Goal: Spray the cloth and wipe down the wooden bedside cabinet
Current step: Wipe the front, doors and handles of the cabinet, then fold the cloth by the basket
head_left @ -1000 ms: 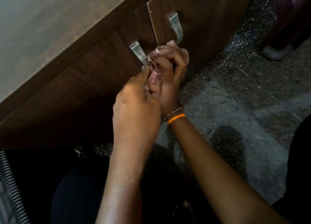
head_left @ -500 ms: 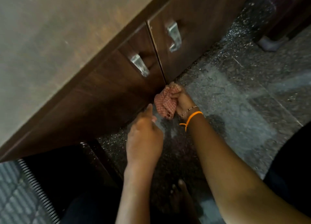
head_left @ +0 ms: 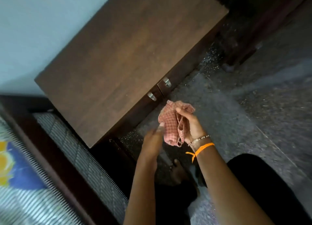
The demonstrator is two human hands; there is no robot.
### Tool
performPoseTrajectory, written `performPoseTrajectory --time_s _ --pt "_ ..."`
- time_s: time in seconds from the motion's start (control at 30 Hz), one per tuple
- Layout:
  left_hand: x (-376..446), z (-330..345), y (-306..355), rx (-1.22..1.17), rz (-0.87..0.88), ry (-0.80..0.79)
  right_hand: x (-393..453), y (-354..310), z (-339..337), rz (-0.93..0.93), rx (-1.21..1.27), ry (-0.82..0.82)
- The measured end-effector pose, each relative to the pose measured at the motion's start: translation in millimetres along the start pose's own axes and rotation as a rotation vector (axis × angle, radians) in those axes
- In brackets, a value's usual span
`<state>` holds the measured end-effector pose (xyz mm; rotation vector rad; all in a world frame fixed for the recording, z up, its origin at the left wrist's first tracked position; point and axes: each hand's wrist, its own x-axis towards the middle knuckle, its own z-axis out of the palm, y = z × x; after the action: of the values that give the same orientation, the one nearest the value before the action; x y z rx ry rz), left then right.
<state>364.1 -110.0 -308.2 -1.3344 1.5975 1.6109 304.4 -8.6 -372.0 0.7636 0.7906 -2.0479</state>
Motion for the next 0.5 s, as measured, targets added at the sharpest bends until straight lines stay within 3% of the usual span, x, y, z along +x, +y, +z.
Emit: performPoseTrajectory --time_s 0.1,0.27,0.4,0.5 --pt "-53.2 -7.1 30.6 -0.153 0.054 -0.046 -58.4 -24.7 36.8 -0.021 0.014 -0.013" --pt "-140.5 -15.8 85.7 -0.169 0.158 -0.049 -143.5 -79.3 95.8 -0.120 -0.008 -0.087" --pt "-202.0 -12.7 119.4 -0.205 0.285 -0.049 -204.4 -118.4 129.4 -0.101 -0.311 -0.190" --pt "-243.1 -8.3 138.1 -0.203 0.343 -0.093 -241.6 -130.8 143.6 -0.095 -0.565 -0.127"
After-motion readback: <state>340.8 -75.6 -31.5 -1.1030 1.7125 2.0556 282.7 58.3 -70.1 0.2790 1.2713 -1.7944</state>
